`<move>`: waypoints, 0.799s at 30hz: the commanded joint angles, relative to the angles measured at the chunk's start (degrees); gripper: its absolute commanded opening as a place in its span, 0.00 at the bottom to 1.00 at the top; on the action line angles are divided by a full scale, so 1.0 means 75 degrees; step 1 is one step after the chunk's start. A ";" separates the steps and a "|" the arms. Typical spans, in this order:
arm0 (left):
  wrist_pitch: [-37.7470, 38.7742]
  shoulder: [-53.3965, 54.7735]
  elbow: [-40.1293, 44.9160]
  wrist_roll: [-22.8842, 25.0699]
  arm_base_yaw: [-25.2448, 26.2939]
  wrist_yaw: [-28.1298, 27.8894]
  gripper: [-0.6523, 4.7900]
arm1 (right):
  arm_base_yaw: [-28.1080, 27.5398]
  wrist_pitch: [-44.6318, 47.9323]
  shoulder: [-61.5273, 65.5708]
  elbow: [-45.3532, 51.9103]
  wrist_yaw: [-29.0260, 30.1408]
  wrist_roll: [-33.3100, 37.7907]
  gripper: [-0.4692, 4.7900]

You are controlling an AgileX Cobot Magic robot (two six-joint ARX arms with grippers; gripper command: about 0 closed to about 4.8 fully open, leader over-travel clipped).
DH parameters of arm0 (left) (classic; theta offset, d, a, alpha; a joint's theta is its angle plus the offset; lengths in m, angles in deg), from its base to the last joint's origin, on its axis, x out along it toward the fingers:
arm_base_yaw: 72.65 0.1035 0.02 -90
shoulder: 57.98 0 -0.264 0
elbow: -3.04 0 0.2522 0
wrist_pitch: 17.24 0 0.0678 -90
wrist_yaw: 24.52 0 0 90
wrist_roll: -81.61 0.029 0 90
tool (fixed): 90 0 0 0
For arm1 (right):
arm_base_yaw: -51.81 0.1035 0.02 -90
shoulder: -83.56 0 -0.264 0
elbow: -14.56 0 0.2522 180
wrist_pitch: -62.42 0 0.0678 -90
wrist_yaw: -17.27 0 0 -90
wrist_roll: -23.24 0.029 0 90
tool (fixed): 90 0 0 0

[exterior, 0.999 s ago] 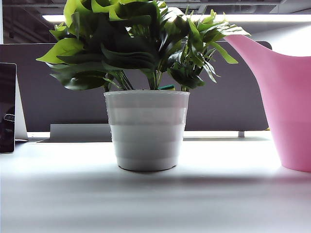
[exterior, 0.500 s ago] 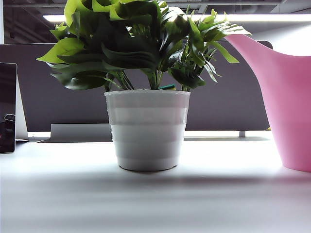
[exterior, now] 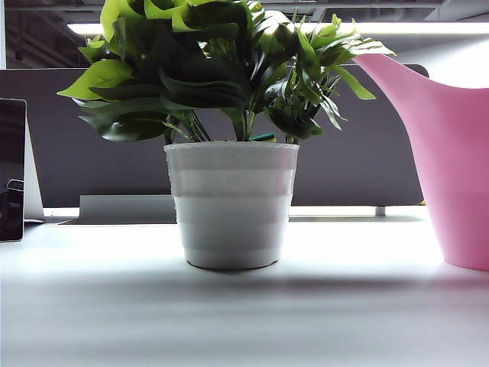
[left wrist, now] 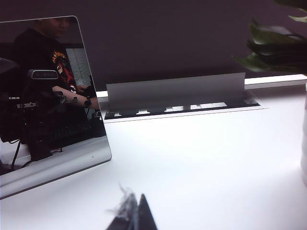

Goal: Pick up the watering can from the table, water the potted plant, and put the can back.

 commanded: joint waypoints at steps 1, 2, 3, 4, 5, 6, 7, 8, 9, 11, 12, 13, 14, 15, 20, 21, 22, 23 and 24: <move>-0.0073 0.0009 -0.0009 0.0000 -0.0017 0.0015 0.11 | -0.0096 0.0140 -0.0003 0.0029 0.0041 -0.0061 0.07; -0.0070 0.0009 -0.0009 0.0000 -0.0017 0.0015 0.11 | -0.0149 0.0146 -0.0003 0.0029 0.0050 -0.0076 0.07; -0.0073 0.0009 -0.0009 0.0000 -0.0017 0.0015 0.11 | -0.0195 0.0149 -0.0003 0.0029 0.0047 -0.0076 0.07; -0.0073 0.0009 -0.0009 0.0000 -0.0017 0.0015 0.11 | -0.0251 0.0152 -0.0003 0.0029 0.0050 -0.0076 0.07; -0.0073 0.0009 -0.0009 0.0000 -0.0017 0.0015 0.11 | -0.0326 0.0149 -0.0003 0.0029 0.0050 -0.0076 0.07; -0.0073 0.0009 -0.0009 0.0000 -0.0017 0.0015 0.11 | -0.0385 0.0152 -0.0003 0.0029 0.0050 -0.0076 0.07; -0.0070 0.0009 -0.0009 0.0000 -0.0017 0.0015 0.11 | -0.0449 0.0157 -0.0003 0.0029 0.0052 -0.0076 0.07; -0.0073 0.0009 -0.0009 0.0000 -0.0017 0.0015 0.11 | -0.0522 0.0175 -0.0003 0.0029 0.0052 -0.0076 0.07; -0.0073 0.0009 -0.0009 0.0000 -0.0017 0.0015 0.11 | -0.0565 0.0192 -0.0003 0.0029 0.0050 -0.0076 0.07; -0.0073 0.0009 -0.0009 0.0000 -0.0017 0.0015 0.11 | -0.0627 0.0239 -0.0003 0.0029 0.0052 -0.0076 0.07; -0.0070 0.0009 -0.0009 0.0000 -0.0017 0.0015 0.11 | -0.0627 0.0265 -0.0003 0.0029 0.0052 -0.0082 0.07; -0.0073 0.0009 -0.0009 0.0000 -0.0017 0.0015 0.11 | -0.0627 0.0297 -0.0003 0.0029 0.0052 -0.0114 0.07; -0.0073 0.0009 -0.0009 0.0000 -0.0017 0.0015 0.11 | -0.0624 0.0323 -0.0003 0.0029 0.0052 -0.0175 0.07; -0.0073 0.0009 -0.0009 0.0000 -0.0017 0.0015 0.11 | -0.0624 0.0347 -0.0003 0.0029 0.0055 -0.0219 0.07; -0.0073 0.0009 -0.0009 0.0000 -0.0017 0.0015 0.11 | -0.0615 0.0443 -0.0003 0.0029 0.0052 -0.0452 0.07; -0.0070 0.0009 -0.0009 0.0000 -0.0017 0.0015 0.11 | -0.0615 0.0466 -0.0003 0.0029 0.0052 -0.0498 0.07; -0.0073 0.0009 -0.0009 0.0000 -0.0017 0.0015 0.11 | -0.0615 0.0493 -0.0003 0.0029 0.0052 -0.0571 0.07; -0.0073 0.0009 -0.0009 0.0000 -0.0017 0.0015 0.11 | -0.0615 0.0516 -0.0003 0.0029 0.0052 -0.0624 0.07; -0.0073 0.0009 -0.0009 0.0000 -0.0017 0.0015 0.11 | -0.0615 0.0548 -0.0003 0.0029 0.0055 -0.0647 0.07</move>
